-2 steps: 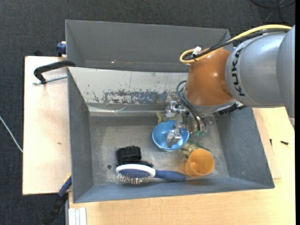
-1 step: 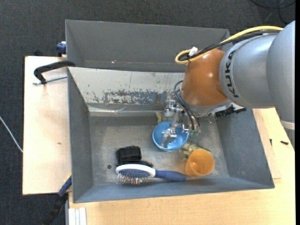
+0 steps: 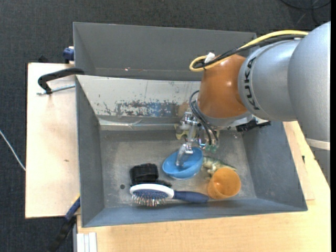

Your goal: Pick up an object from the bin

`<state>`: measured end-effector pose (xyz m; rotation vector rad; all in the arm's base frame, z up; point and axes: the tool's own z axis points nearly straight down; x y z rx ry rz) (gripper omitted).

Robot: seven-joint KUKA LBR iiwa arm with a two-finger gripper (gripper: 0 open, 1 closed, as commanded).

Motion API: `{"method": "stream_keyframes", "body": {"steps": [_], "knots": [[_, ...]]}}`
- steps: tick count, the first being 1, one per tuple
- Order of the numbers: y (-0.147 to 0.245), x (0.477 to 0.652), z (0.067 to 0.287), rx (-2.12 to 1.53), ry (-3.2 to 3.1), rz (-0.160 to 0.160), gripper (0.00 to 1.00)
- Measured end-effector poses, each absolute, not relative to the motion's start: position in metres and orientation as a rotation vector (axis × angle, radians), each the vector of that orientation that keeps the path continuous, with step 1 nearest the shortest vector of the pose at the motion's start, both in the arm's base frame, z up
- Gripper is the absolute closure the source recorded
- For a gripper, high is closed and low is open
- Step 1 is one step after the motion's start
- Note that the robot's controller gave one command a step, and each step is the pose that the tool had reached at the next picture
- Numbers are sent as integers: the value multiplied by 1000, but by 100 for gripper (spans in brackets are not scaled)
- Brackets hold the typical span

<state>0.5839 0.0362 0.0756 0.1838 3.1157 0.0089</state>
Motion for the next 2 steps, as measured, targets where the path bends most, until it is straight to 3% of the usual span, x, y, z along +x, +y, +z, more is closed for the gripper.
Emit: {"method": "stream_keyframes", "body": {"steps": [1,2], "knots": [[-8,523,75,-231,3115,2,0],[55,509,79,-662,3023,-22,0]]}}
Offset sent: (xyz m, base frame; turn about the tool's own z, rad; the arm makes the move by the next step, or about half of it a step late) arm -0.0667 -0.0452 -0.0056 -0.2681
